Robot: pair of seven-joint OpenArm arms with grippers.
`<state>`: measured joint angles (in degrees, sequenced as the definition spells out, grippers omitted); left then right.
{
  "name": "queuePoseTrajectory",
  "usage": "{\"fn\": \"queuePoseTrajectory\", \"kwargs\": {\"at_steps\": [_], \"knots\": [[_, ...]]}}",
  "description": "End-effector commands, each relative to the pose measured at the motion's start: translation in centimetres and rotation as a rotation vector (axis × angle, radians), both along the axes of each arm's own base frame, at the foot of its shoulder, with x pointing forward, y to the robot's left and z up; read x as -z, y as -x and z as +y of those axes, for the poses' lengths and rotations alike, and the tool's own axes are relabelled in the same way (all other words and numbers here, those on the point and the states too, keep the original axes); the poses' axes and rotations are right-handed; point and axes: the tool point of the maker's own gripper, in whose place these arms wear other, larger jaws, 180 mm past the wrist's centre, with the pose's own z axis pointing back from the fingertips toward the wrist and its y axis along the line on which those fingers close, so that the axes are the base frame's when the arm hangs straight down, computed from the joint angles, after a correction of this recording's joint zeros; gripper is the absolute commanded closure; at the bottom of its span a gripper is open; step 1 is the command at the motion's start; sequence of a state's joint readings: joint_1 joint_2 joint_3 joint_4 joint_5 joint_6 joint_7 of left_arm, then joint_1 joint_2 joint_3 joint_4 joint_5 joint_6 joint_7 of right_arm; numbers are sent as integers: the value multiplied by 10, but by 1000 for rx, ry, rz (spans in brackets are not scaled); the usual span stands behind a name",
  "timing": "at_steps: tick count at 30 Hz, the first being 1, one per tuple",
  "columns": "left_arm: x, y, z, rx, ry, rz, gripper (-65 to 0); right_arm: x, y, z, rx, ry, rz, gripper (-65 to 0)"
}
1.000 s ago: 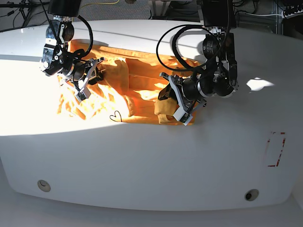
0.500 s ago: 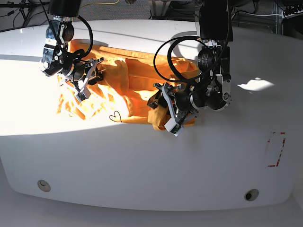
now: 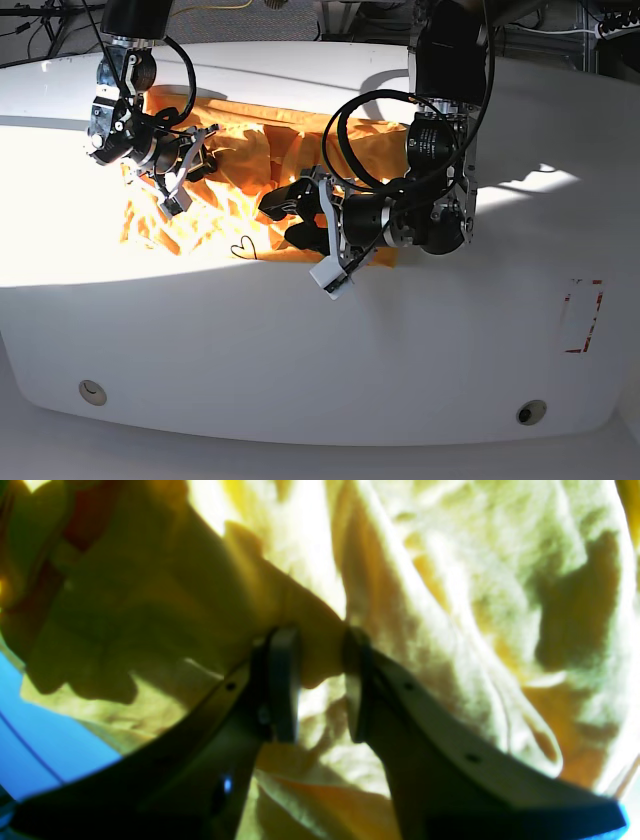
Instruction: Fold the T-shirt properly
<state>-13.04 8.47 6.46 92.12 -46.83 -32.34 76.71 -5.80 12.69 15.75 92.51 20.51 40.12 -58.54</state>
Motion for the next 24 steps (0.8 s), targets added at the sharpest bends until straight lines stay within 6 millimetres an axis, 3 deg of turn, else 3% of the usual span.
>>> {"fn": "queuePoseTrajectory", "kwargs": {"at_steps": [1,6,13,17,24], "knots": [[-16,-17,24,-75,34,-48,-381,-6,-6,-5,3,15,-22,-152],[1,-31,61,-163,2,-10,-381,-10,-13,-5,3,13,-37,-152],[33,-43,90,-250,-77,26,-379,-10,-12,-5,3,13,-37,-152],[51,-42,85,-237,-114,63,-378,-10,-12,1,2,7,-38,-152],[46,-46,47,-177,-113,22,-378,-10,-13,5,2,-2,-41,-152]]}}
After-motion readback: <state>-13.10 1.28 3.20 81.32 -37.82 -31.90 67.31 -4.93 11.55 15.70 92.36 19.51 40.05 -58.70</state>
